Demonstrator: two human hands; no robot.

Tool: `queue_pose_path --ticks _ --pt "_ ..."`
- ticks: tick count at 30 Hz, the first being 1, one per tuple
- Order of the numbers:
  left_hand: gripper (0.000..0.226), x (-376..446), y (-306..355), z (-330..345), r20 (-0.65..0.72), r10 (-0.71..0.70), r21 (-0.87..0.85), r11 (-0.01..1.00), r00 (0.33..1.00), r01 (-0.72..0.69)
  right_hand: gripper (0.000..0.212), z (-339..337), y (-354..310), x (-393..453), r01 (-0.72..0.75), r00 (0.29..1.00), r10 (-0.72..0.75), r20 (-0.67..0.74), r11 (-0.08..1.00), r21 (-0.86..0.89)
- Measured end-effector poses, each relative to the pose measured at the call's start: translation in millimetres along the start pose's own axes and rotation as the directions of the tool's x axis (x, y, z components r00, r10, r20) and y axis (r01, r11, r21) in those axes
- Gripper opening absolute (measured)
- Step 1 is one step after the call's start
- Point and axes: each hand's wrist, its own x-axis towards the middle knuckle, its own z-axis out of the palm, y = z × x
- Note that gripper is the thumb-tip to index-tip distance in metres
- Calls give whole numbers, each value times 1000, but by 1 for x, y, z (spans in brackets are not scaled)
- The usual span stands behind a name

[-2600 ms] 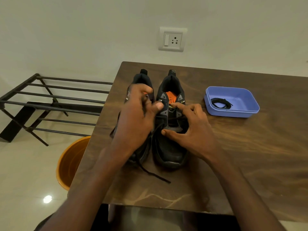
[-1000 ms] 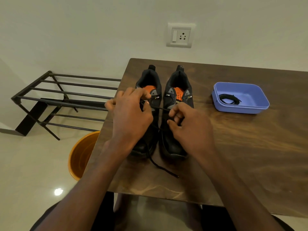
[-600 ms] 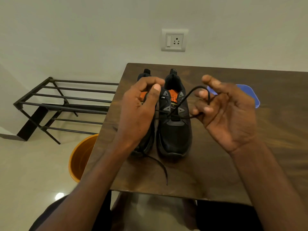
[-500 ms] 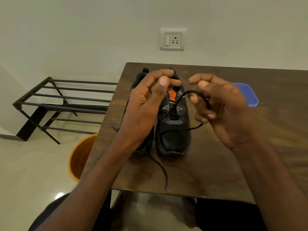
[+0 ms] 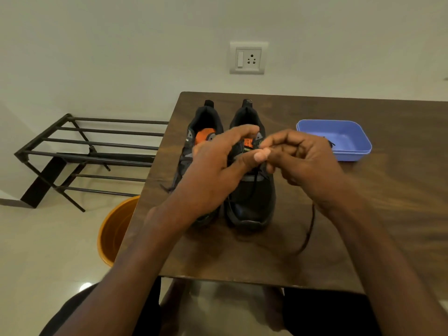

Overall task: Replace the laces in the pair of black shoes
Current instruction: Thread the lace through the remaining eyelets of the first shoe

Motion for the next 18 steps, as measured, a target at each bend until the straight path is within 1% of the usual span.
queue_pose_path --ticks 1,2,4,5,6,7,8,9,10,11,12,14,15,16,17,18 --pt "47 -1 4 3 32 -26 -63 998 999 28 11 7 -1 1 21 1000 -21 18 1000 2" --pt "39 -1 4 5 55 -41 -63 997 998 44 13 11 -2 1 34 999 -34 16 999 15" --pt "17 -3 -2 2 22 -72 32 997 997 71 11 10 -2 2 8 999 -6 -36 999 44" --pt "13 -3 -7 -2 -15 -118 89 989 993 119 10 6 0 4 -27 995 31 -93 998 49" --pt "12 -3 -12 -7 -54 -175 174 968 983 181 8 0 4 5 -67 983 73 -169 997 38" --pt "13 -4 -15 -11 -94 -209 300 926 973 228 9 -7 8 5 -106 962 106 -252 994 16" --pt "11 -4 -17 -12 -135 -214 442 861 968 252 11 -13 12 6 -133 938 125 -323 991 -1" --pt "8 -4 -18 -13 -164 -198 541 801 967 255 14 -17 15 6 -146 922 135 -362 989 -2" --pt "5 -2 -15 -11 -175 -169 564 790 970 240 18 -19 17 7 -149 922 140 -361 989 2" --pt "10 -1 -13 -7 -175 -151 534 816 973 223 20 -17 17 6 -143 938 139 -316 990 10" --pt "19 0 -10 -2 -158 -146 469 859 977 204 20 -13 16 6 -131 960 133 -248 991 23" --pt "32 2 -6 9 -80 -126 244 959 989 142 17 -1 10 5 -96 988 103 -112 993 72" --pt "29 1 -4 12 -42 -105 140 984 994 110 15 5 8 5 -80 994 86 -66 993 86" --pt "21 -1 -3 13 -14 -96 89 991 995 97 13 8 7 5 -70 996 75 -43 994 89" --pt "14 -3 -5 12 -18 -95 72 993 995 96 13 9 8 6 -73 996 77 -45 994 87" --pt "13 -5 -8 8 -56 -112 103 988 992 117 14 8 10 7 -90 993 95 -69 992 83"
